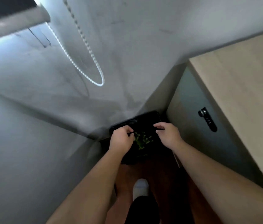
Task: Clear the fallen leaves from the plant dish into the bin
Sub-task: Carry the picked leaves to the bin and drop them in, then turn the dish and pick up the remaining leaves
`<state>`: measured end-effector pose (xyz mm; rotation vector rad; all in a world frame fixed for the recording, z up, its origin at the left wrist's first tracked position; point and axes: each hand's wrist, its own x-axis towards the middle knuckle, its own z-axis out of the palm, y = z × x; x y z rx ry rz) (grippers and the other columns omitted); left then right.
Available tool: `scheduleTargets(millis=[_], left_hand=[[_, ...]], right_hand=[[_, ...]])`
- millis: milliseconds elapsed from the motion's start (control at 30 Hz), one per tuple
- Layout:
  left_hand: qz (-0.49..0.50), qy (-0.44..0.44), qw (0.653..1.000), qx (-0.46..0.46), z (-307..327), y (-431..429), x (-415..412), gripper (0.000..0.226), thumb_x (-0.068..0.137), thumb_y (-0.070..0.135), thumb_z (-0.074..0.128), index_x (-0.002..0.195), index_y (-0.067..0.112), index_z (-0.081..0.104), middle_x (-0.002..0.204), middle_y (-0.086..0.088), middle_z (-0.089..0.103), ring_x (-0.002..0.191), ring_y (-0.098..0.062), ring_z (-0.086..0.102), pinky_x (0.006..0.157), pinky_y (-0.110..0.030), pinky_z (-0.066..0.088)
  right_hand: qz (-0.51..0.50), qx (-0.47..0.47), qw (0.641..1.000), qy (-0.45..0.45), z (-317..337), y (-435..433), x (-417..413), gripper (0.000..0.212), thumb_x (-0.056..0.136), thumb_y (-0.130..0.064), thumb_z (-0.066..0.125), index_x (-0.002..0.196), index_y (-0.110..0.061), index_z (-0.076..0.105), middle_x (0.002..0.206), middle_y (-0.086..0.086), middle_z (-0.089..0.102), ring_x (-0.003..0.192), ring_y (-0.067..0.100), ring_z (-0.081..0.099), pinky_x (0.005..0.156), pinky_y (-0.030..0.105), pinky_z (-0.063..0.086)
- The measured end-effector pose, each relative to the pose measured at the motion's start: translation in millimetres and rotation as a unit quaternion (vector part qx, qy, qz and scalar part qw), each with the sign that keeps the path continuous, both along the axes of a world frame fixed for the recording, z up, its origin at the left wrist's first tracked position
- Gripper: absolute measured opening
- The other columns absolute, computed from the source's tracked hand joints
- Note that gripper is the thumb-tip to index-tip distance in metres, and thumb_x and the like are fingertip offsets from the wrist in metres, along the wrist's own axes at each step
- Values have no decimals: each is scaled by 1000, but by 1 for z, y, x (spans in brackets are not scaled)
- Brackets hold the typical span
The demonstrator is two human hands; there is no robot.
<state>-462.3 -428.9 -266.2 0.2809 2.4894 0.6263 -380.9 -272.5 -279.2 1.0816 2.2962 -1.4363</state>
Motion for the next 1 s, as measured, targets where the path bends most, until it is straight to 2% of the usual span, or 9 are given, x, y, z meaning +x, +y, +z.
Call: scheduleTargets(millis=[233,333,433,567,700,767,867,933,1000], left_hand=[[-89,127,984,87,164,79,2,9,82,21,61,86,18,68,91,-11,75,90,-29,68,84,-39,55],[-151,167,964,139,230,130,22,12,84,18,60,91,14,69,96,-11,74,93,-27,67,87,-35,53],[-231,183,943,157,264,174,49,13,84,20,60,94,17,68,97,-5,73,93,-23,67,86,-32,52],[-380,177,895,153,277,234,104,18,84,25,59,101,21,64,103,0,68,95,-21,63,85,-33,52],[-483,157,849,144,272,278,168,22,82,24,61,104,19,63,108,-4,66,97,-24,62,87,-33,52],[-540,134,820,135,262,303,221,23,82,26,61,105,19,62,109,-4,65,98,-23,62,88,-32,52],[-573,106,804,121,247,324,277,27,82,28,62,108,18,60,112,-4,63,100,-24,61,89,-34,52],[-576,85,803,123,238,335,314,31,82,27,63,110,15,59,115,-8,63,103,-25,61,91,-34,51],[-567,66,811,129,232,345,346,33,82,25,63,111,11,58,116,-12,61,106,-26,59,92,-34,48]], right_hand=[[-25,104,987,123,156,30,29,17,83,-9,61,96,-12,70,100,8,74,93,19,67,85,17,44],[-92,140,970,176,221,64,63,14,81,-8,62,91,-10,71,95,9,74,89,20,67,85,18,46],[-148,173,955,192,261,95,107,12,82,-9,64,92,-10,70,94,7,73,87,19,66,78,13,41],[-266,217,921,183,283,126,193,9,82,-11,63,88,-10,71,90,6,73,79,13,63,77,17,43],[-397,233,879,127,281,134,279,11,84,-16,60,82,-9,69,79,6,71,73,16,59,70,22,42],[-477,227,844,92,271,131,339,16,85,-18,58,76,-9,66,71,5,66,68,17,57,62,24,41],[-563,218,794,64,257,121,401,20,85,-17,57,69,-7,62,63,3,61,61,17,54,52,22,37],[-606,217,764,38,251,117,441,20,86,-19,57,69,-8,60,62,1,60,60,15,52,52,24,35],[-639,218,737,23,248,118,477,15,85,-21,59,77,-9,61,73,4,64,65,17,53,59,26,39]])
